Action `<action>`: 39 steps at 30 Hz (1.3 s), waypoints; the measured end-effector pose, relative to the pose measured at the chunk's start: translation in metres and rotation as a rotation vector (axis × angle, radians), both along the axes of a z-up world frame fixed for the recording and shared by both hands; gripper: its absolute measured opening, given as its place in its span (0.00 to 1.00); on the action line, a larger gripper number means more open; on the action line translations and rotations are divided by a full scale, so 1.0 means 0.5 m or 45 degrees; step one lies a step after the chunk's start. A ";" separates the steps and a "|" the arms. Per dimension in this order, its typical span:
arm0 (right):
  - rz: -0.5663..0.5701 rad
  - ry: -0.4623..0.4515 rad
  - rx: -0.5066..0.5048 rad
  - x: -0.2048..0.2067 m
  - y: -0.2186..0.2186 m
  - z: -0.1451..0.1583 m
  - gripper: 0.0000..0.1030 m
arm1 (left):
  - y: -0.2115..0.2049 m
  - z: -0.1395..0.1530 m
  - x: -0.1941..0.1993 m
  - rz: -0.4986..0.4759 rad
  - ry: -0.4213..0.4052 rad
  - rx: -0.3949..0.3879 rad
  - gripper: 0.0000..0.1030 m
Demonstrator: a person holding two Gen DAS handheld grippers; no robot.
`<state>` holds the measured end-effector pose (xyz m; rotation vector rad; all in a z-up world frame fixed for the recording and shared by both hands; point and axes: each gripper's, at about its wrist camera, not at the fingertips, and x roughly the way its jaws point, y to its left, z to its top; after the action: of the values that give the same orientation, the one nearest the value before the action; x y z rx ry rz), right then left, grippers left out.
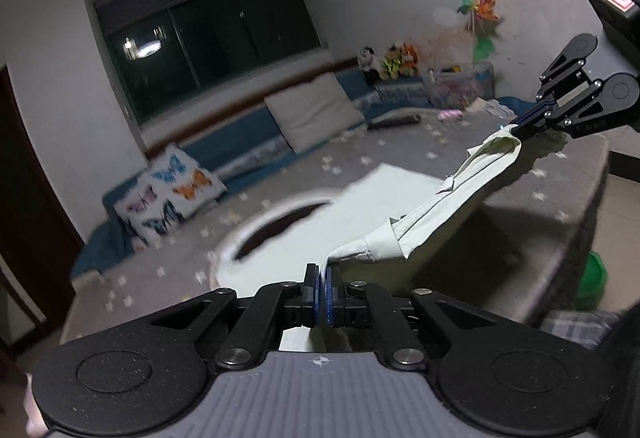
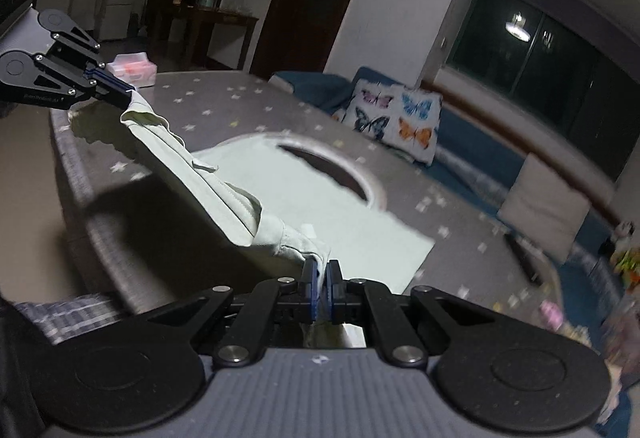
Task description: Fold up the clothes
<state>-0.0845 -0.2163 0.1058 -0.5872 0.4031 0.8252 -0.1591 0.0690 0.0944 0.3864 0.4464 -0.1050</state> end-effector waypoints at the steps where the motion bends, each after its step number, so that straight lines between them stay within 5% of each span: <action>1: 0.001 -0.019 -0.003 0.012 0.005 0.009 0.03 | 0.004 0.004 0.022 0.002 -0.006 0.002 0.04; 12: -0.009 0.021 -0.050 0.296 0.125 0.021 0.03 | 0.090 -0.004 0.316 0.056 0.053 0.023 0.03; 22: -0.072 0.197 -0.090 0.545 0.229 -0.104 0.03 | 0.175 -0.127 0.558 0.147 0.254 -0.054 0.04; 27: -0.161 0.303 -0.030 0.619 0.248 -0.180 0.06 | 0.203 -0.185 0.612 0.209 0.319 -0.132 0.05; 35: -0.289 0.362 0.092 0.655 0.214 -0.174 0.21 | 0.224 -0.174 0.608 0.293 0.300 -0.210 0.16; 37: -0.287 0.352 0.098 0.643 0.203 -0.152 0.21 | 0.226 -0.156 0.596 0.304 0.267 -0.210 0.36; 39: -0.292 0.363 0.111 0.635 0.195 -0.137 0.23 | 0.226 -0.138 0.579 0.306 0.238 -0.222 0.40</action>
<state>0.2333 -0.1189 0.0375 -0.3341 0.6782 0.7029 0.1303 0.1820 0.0256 0.1502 0.6594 0.0541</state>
